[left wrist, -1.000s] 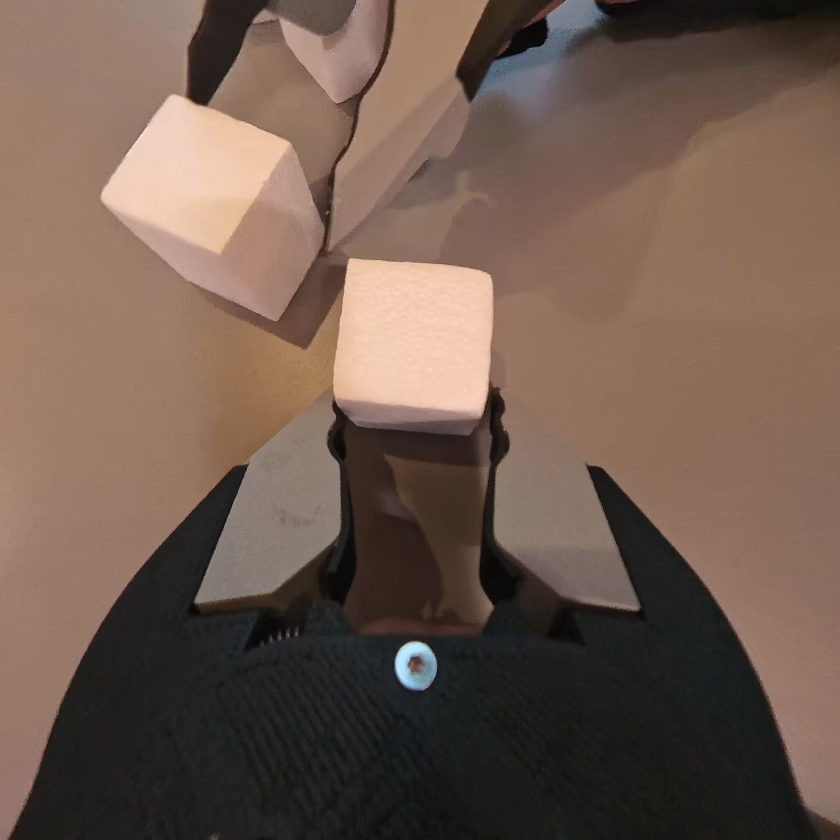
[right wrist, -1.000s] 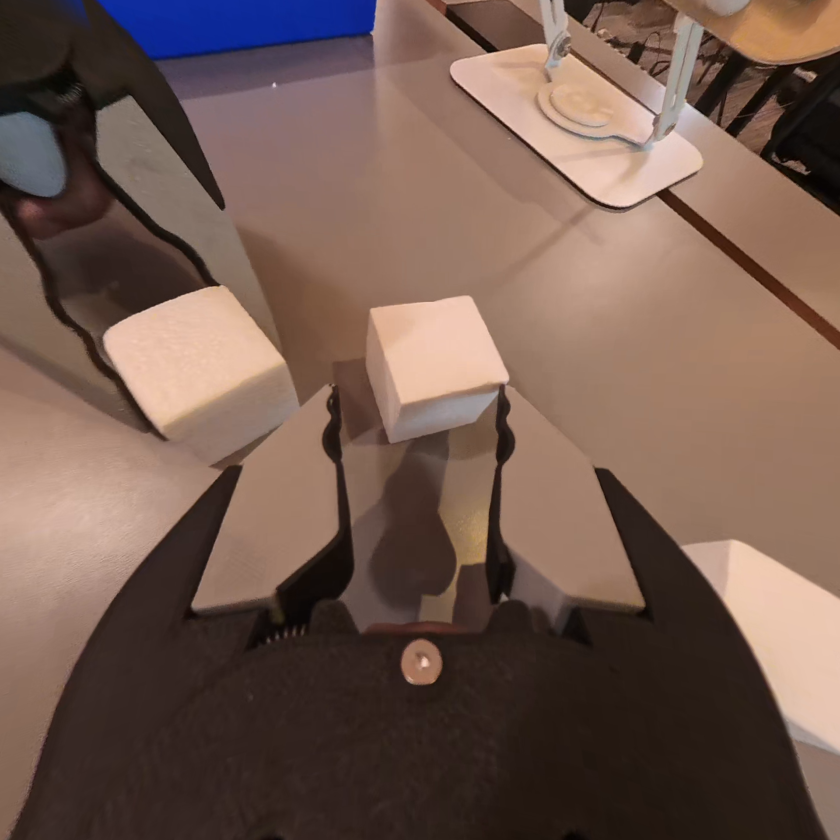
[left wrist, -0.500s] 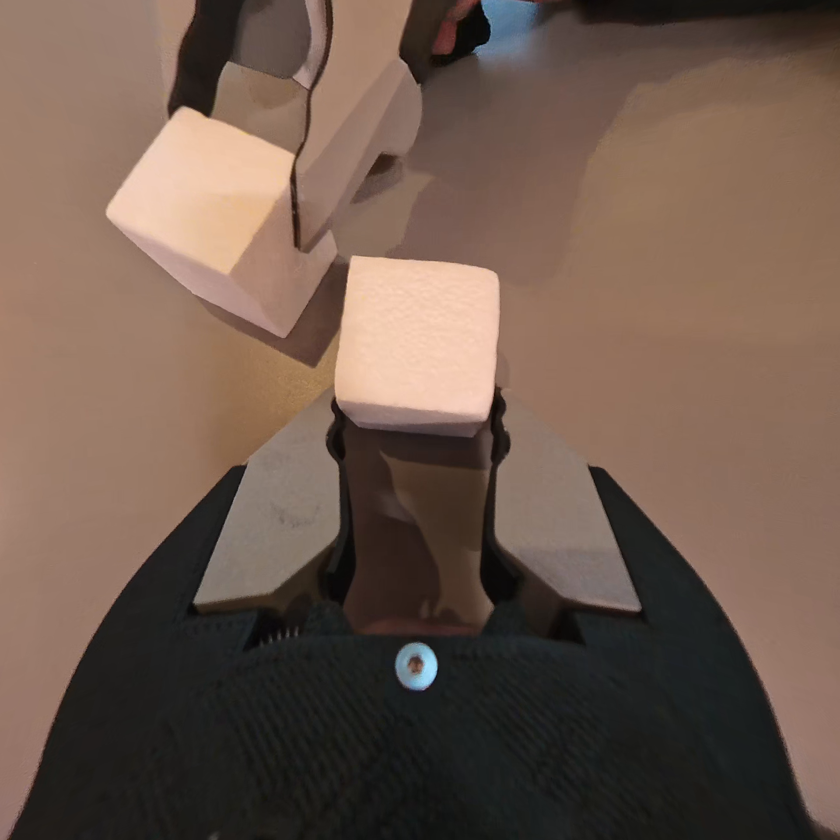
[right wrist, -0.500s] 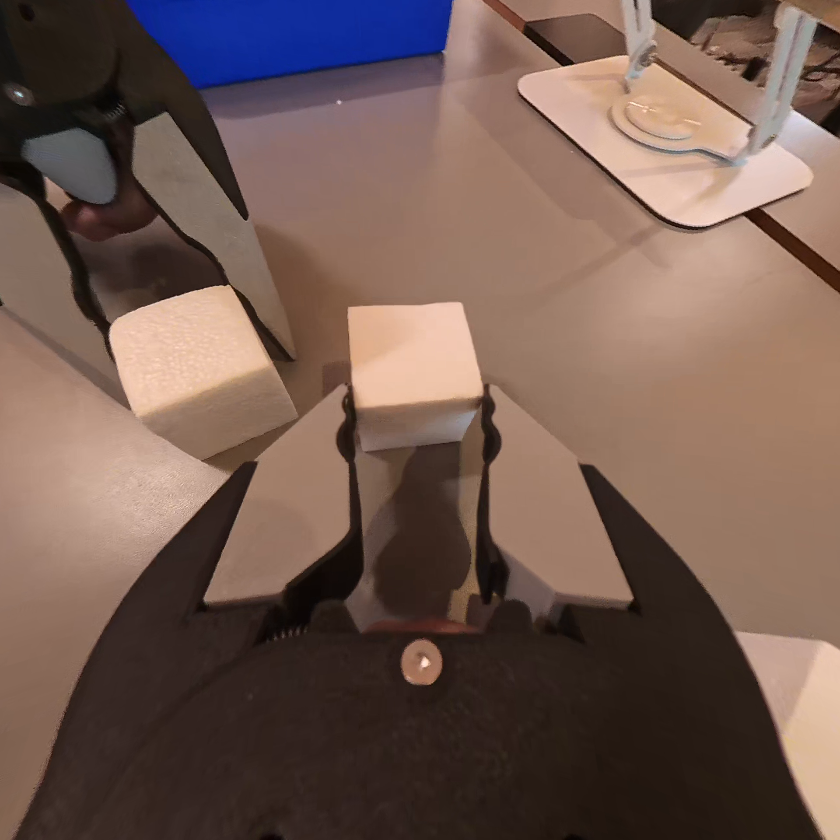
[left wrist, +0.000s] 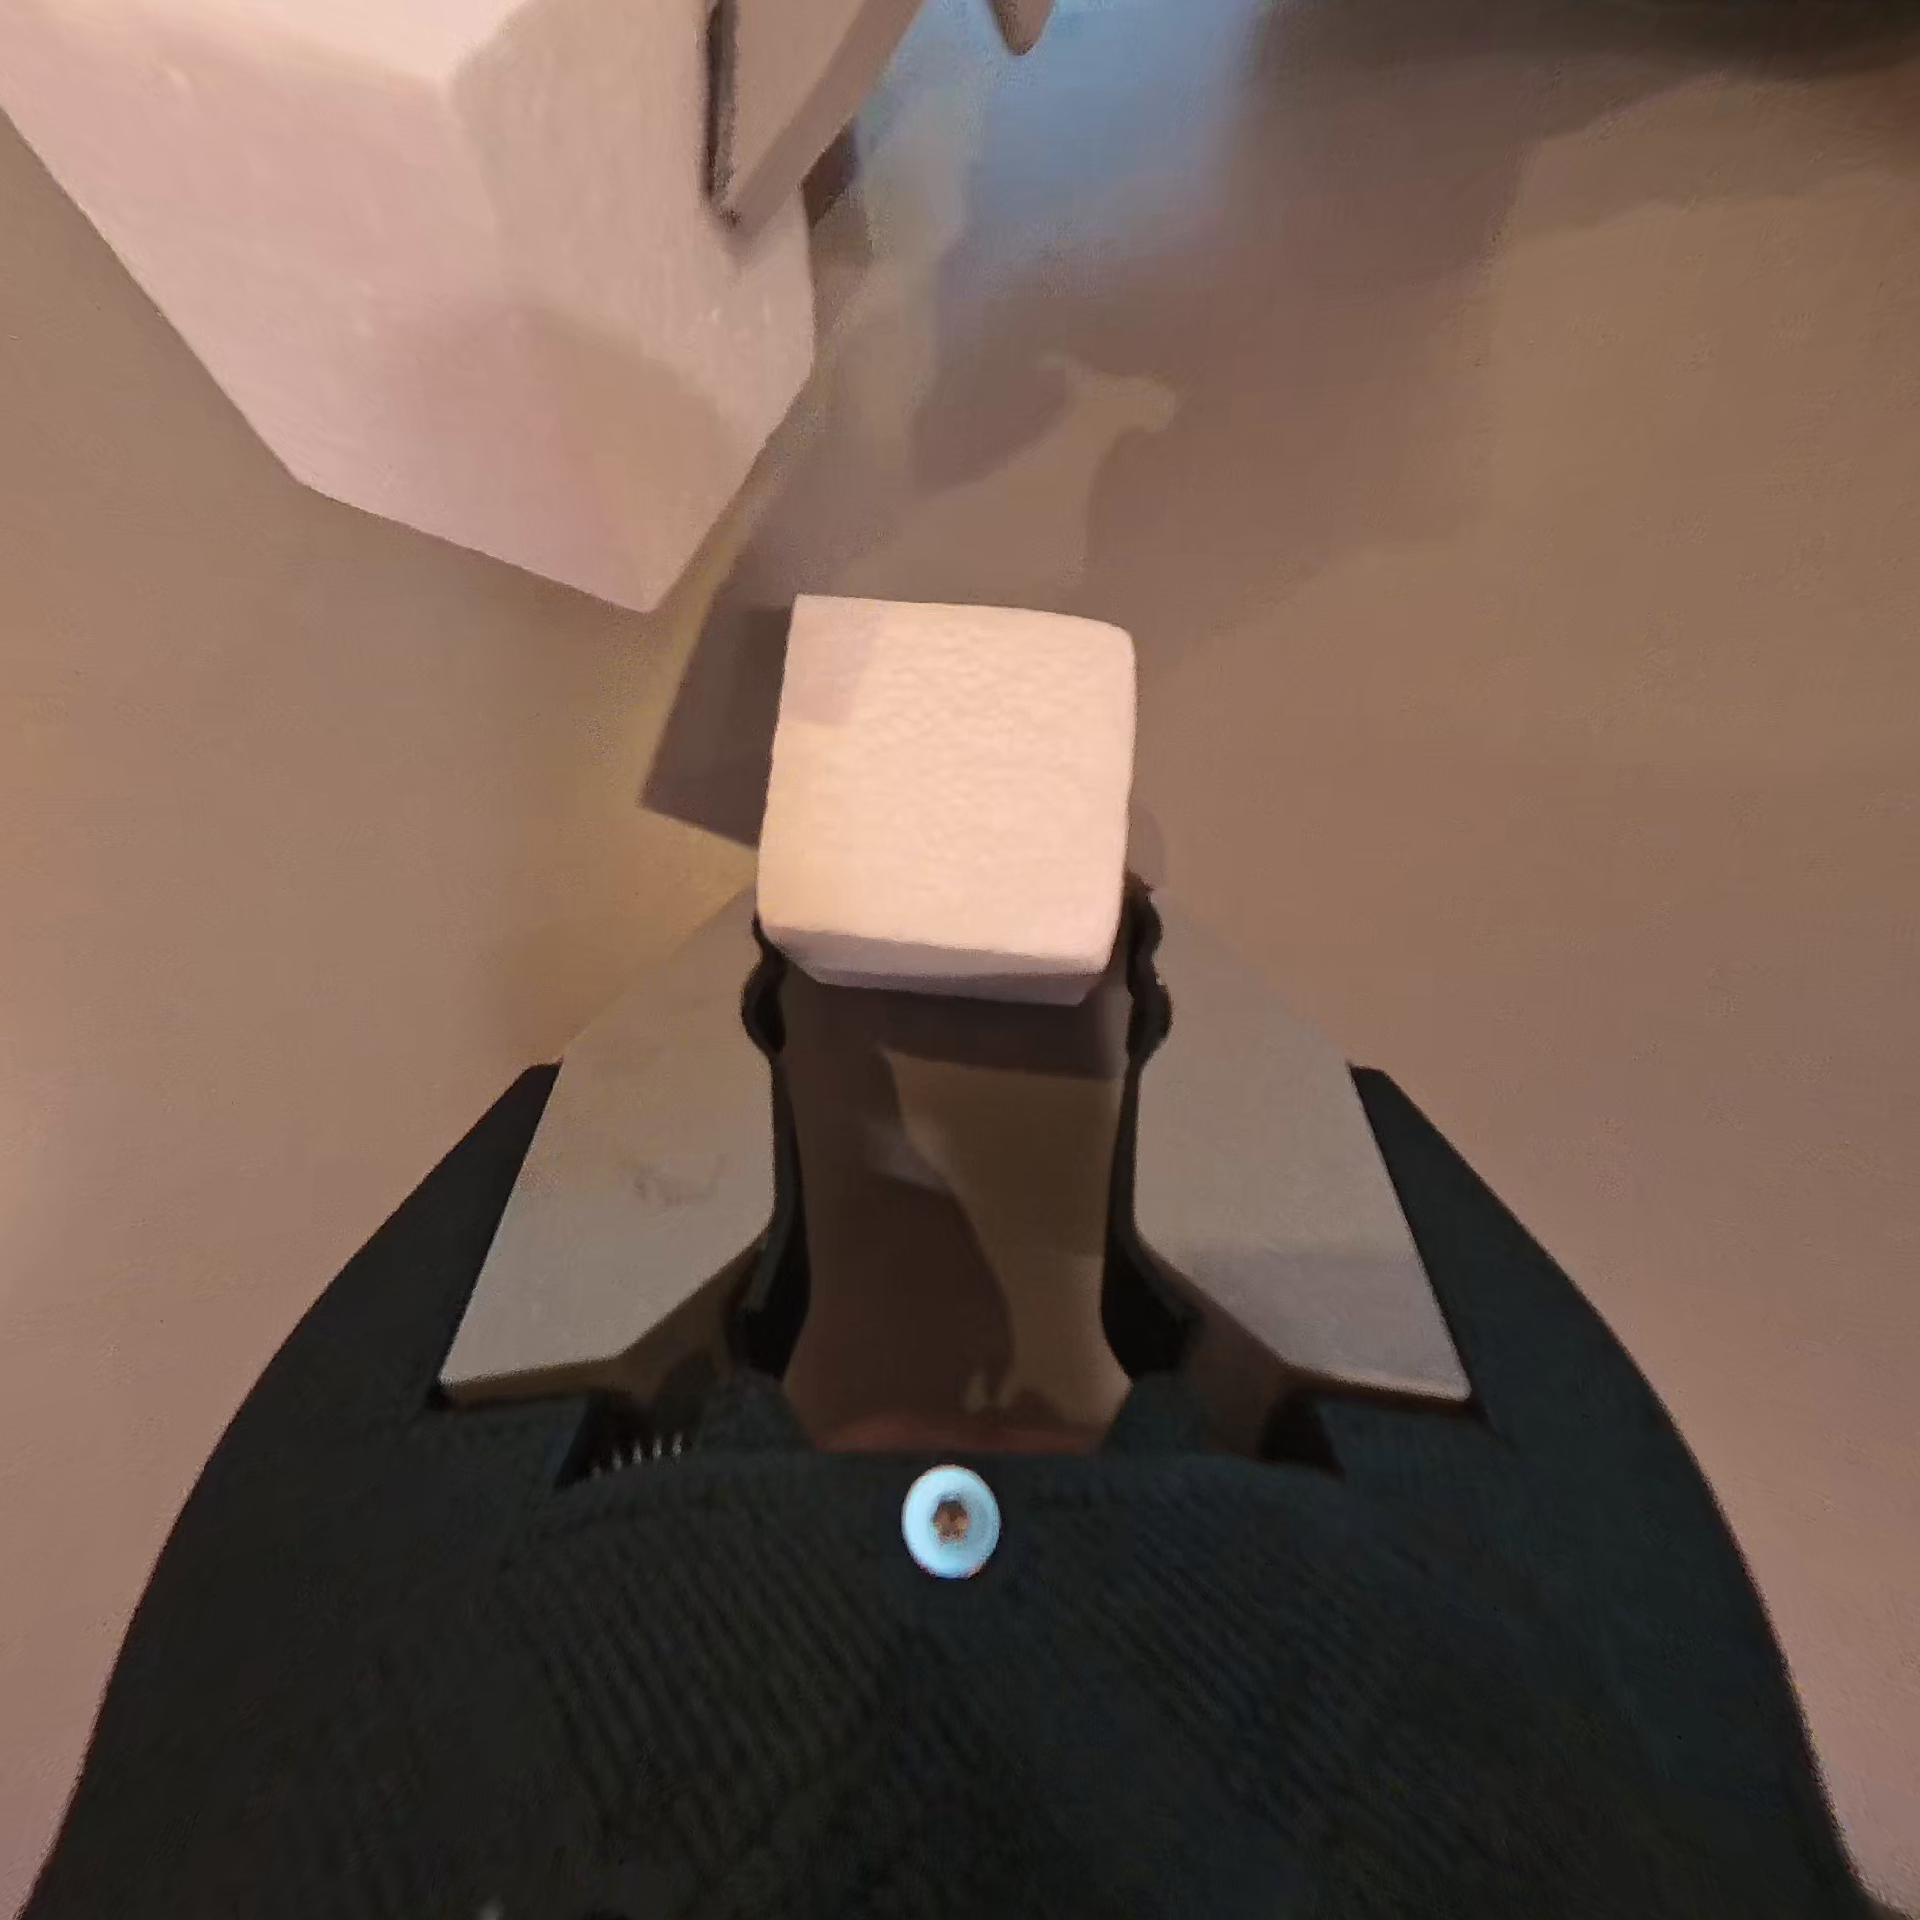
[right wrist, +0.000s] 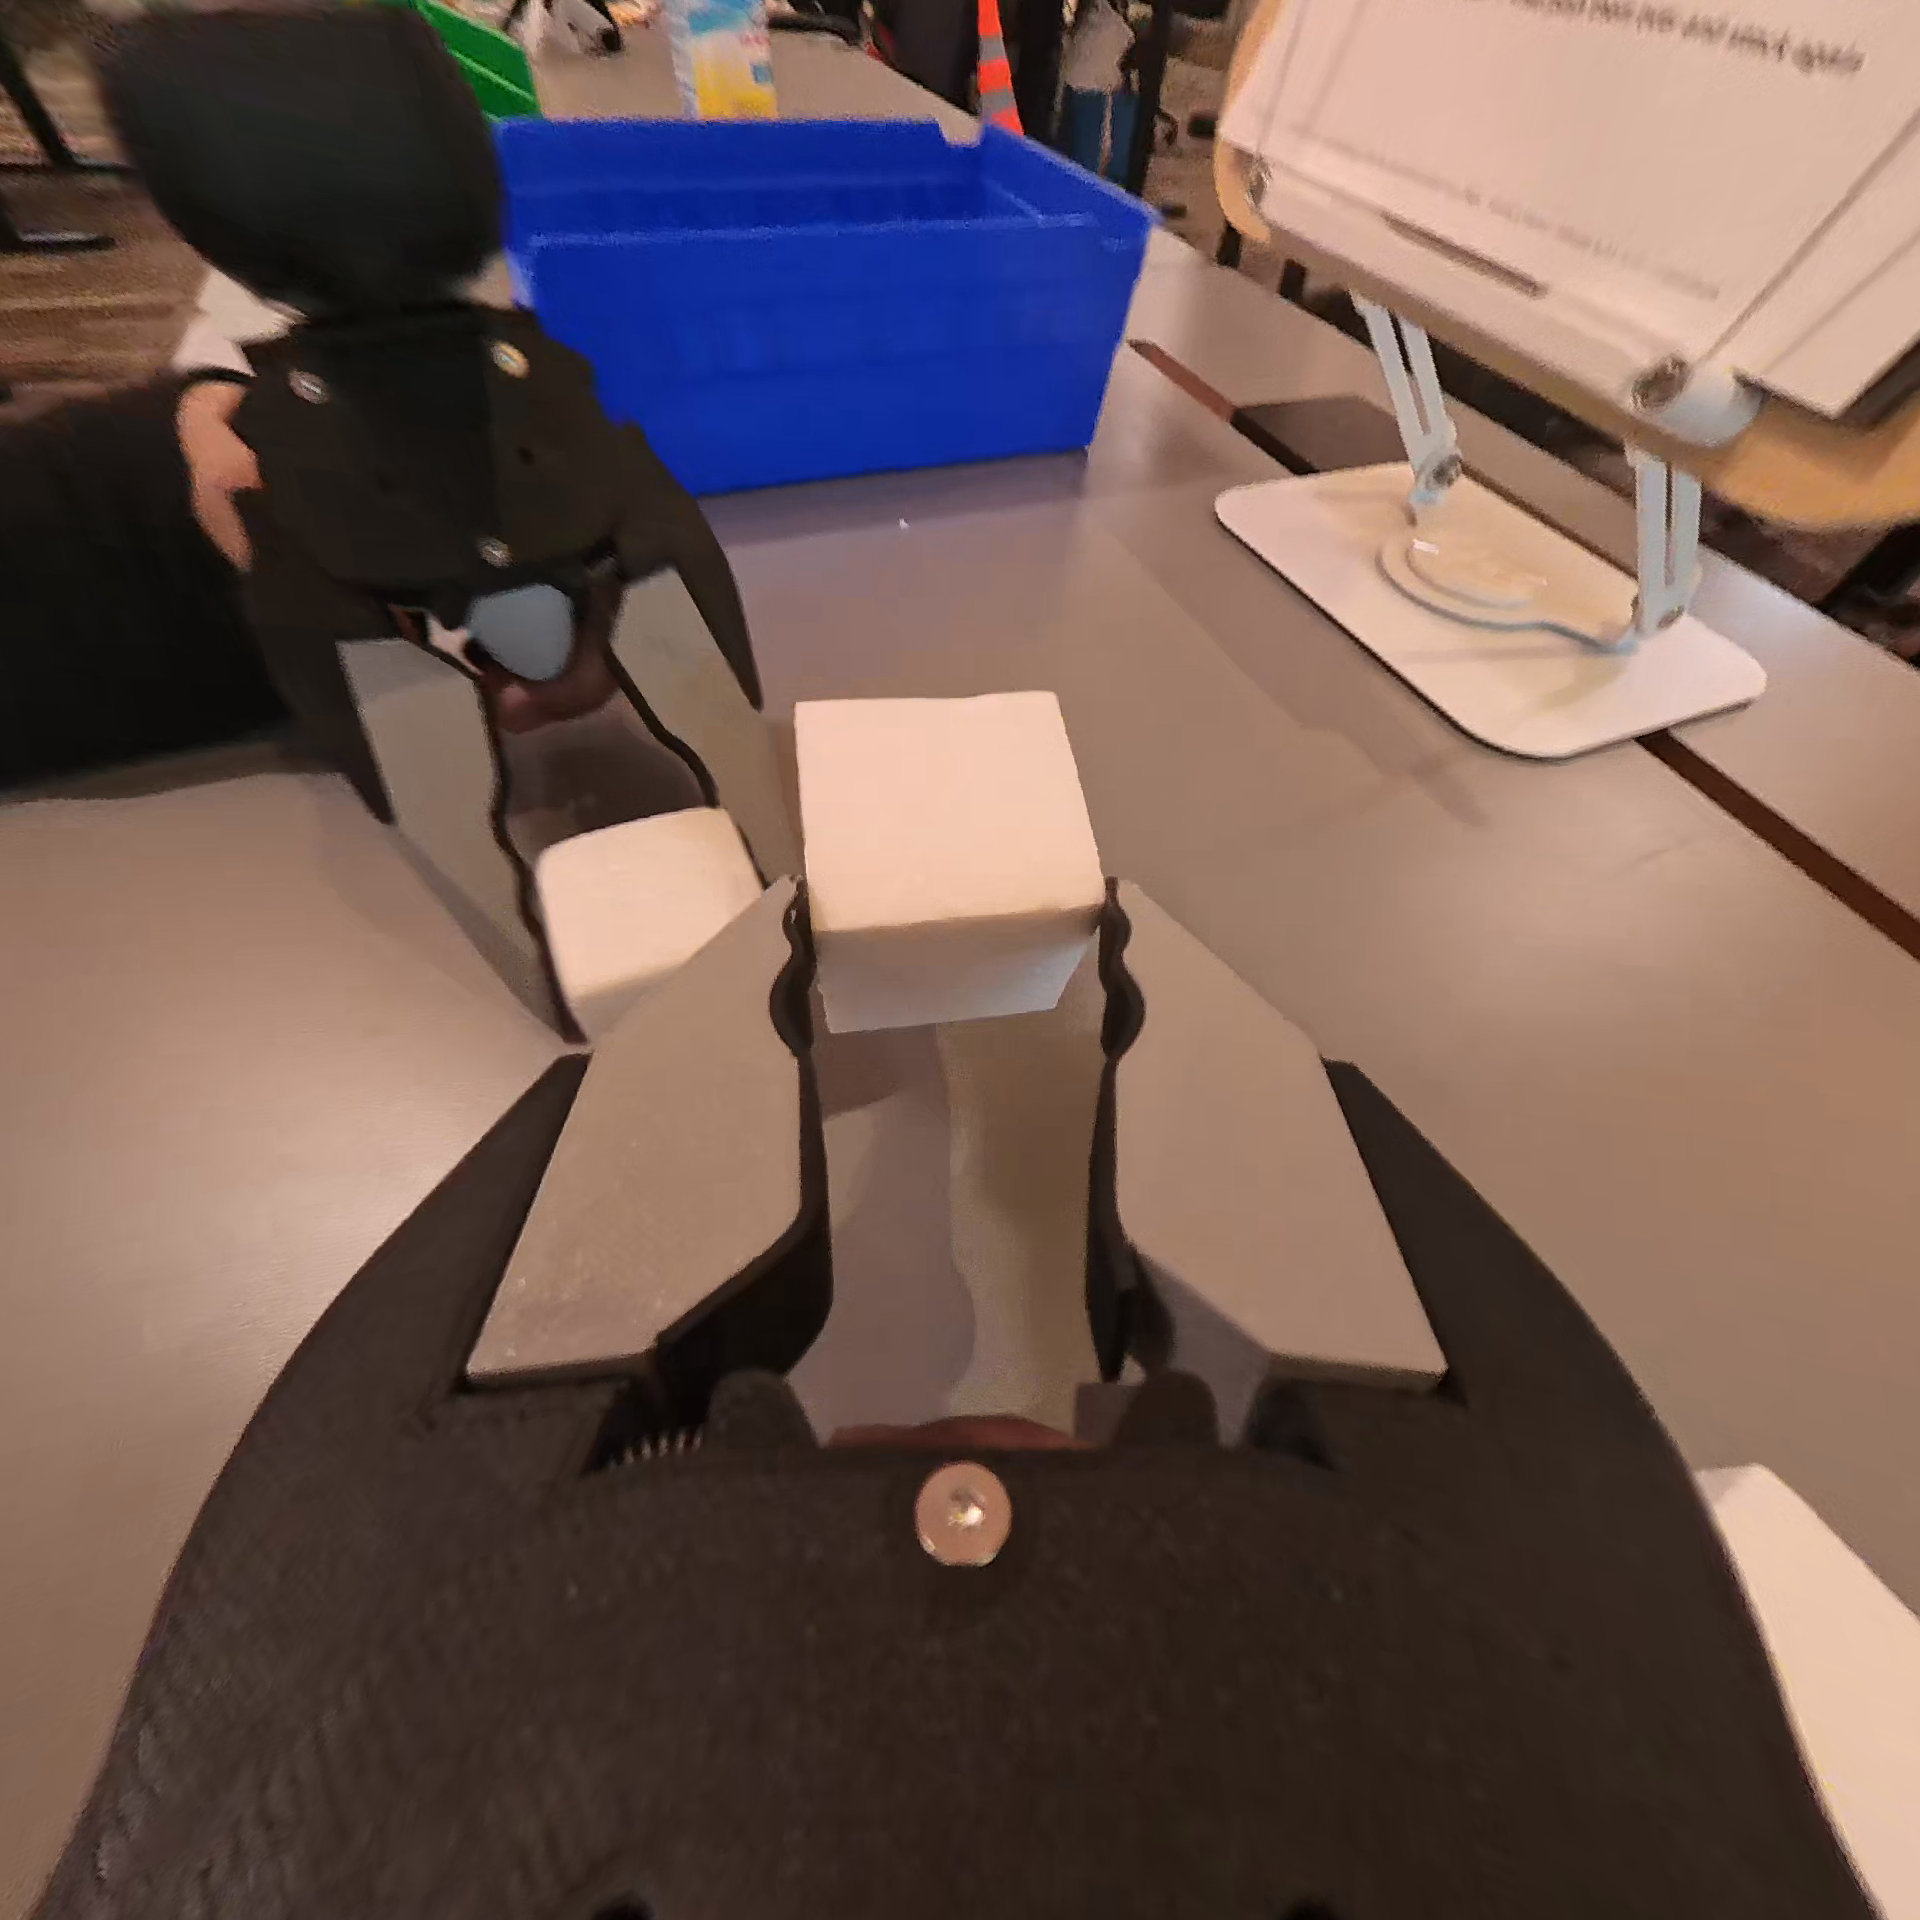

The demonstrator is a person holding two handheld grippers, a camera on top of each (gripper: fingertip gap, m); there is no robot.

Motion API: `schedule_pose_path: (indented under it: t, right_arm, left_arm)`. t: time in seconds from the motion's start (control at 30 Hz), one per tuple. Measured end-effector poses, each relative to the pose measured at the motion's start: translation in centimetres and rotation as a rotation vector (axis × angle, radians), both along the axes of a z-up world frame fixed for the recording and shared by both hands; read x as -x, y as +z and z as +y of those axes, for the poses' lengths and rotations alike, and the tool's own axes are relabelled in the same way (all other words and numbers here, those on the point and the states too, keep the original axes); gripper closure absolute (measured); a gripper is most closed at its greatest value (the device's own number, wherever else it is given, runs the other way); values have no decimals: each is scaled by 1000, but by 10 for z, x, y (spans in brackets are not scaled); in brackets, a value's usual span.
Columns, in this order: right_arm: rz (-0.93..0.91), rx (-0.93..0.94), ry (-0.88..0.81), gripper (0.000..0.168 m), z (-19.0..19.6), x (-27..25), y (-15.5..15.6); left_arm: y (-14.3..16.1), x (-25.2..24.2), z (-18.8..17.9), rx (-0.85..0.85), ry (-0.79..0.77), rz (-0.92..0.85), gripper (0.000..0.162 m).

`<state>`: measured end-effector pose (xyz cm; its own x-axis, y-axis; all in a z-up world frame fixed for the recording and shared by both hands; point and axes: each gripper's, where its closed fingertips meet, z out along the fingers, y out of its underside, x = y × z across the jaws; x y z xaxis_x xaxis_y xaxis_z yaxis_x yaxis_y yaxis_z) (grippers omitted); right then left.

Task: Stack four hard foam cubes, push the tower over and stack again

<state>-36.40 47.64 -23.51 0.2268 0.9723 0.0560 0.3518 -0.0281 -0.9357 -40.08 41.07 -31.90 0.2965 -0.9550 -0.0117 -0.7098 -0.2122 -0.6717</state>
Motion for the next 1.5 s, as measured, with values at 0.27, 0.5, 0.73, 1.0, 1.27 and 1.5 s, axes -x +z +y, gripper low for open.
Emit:
schedule_pose_path:
  t: [0.27, 0.5, 0.73, 1.0, 1.27, 1.5]
  right_arm:
    - [-27, -95, 137, 116, -47, 17, 17]
    - [-116, -112, 189, 116, -65, 23, 4]
    - [-142, -88, 186, 116, -67, 20, -2]
    - [-151, -98, 191, 115, -69, 20, -2]
    - [-149, -94, 211, 116, -71, 20, -3]
    - [-147, -95, 225, 116, -74, 20, -3]
  left_arm:
    - [1, -6, -2, -13, -18, -3, 100]
    - [1, -10, -4, -18, -30, -8, 104]
    - [1, -11, -4, -19, -30, -7, 104]
    - [1, -12, -5, -15, -33, -8, 104]
    - [0, -13, -8, -4, -50, -14, 104]
    - [0, -13, -10, -2, -56, -15, 104]
